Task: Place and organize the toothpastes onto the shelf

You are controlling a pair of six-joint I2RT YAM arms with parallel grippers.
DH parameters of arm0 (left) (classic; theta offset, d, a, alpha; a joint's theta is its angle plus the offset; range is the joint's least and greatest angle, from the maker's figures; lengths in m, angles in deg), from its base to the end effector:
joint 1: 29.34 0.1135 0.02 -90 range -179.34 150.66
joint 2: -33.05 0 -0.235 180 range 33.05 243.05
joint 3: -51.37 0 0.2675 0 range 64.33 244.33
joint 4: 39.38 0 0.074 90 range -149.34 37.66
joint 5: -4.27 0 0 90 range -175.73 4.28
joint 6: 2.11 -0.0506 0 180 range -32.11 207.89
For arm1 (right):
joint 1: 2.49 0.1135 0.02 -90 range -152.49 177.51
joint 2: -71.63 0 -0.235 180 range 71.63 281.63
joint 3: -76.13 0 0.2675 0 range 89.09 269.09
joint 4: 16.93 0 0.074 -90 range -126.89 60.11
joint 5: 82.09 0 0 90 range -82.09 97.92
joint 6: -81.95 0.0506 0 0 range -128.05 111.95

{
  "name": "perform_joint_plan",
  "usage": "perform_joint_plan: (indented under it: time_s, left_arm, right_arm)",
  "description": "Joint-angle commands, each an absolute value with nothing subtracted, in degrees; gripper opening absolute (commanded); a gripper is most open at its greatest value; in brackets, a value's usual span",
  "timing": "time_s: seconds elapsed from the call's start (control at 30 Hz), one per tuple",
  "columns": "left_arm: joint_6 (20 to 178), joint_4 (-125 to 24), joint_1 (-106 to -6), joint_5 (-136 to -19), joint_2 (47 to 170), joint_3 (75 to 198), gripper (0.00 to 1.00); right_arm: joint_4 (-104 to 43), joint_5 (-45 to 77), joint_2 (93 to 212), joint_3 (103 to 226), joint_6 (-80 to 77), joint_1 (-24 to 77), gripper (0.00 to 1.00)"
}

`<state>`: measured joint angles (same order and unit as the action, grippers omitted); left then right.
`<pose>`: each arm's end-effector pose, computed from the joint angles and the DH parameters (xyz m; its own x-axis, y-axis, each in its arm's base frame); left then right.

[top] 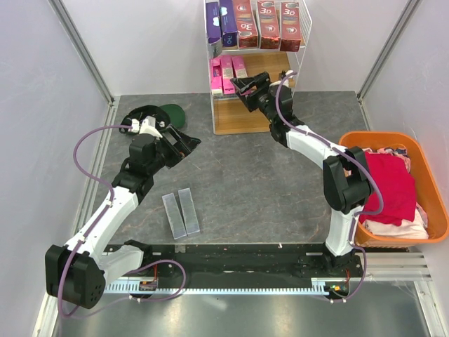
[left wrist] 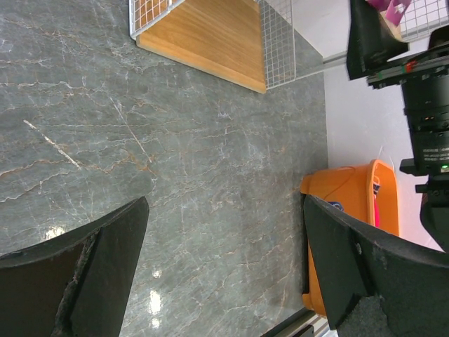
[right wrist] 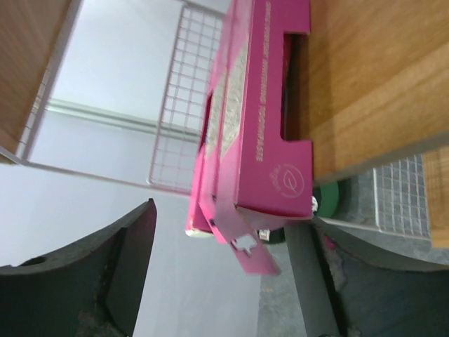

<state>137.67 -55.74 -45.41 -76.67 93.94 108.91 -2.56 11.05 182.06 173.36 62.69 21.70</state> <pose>0.2759 -0.0878 0.2614 -0.5268 -0.6330 -0.5673 0.0210 0.6575 -0.7531 0.4431 0.2021 0.2752 -0.4273 0.8414 -0.3308 -0.1690 0.2851 0.9435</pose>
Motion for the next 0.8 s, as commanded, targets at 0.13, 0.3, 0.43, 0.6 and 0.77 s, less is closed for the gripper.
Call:
perform_joint_plan:
  time_s: [0.13,0.3,0.43,0.6,0.77]
  left_arm:
    - [134.6,-55.7,-45.1,-78.0,92.5,110.7,0.99]
    - [134.3,-55.8,-45.0,-78.0,92.6,110.7,0.99]
    - [134.0,-55.9,-45.1,-77.9,92.6,110.8,0.99]
    - [133.6,-56.4,-45.1,-77.8,92.9,111.2,1.0]
    - [132.3,-57.7,-45.0,-77.6,94.3,112.0,1.0]
  right_arm:
    - [-1.5,13.8,179.5,170.7,61.6,21.9,0.93]
    - [0.6,14.0,176.5,166.6,60.3,21.9,0.98]
    - [1.1,14.2,172.5,163.5,59.1,21.9,0.98]
    - [1.2,14.6,167.5,157.8,57.1,21.9,0.98]
    - [1.0,16.9,161.8,152.0,54.6,21.9,0.98]
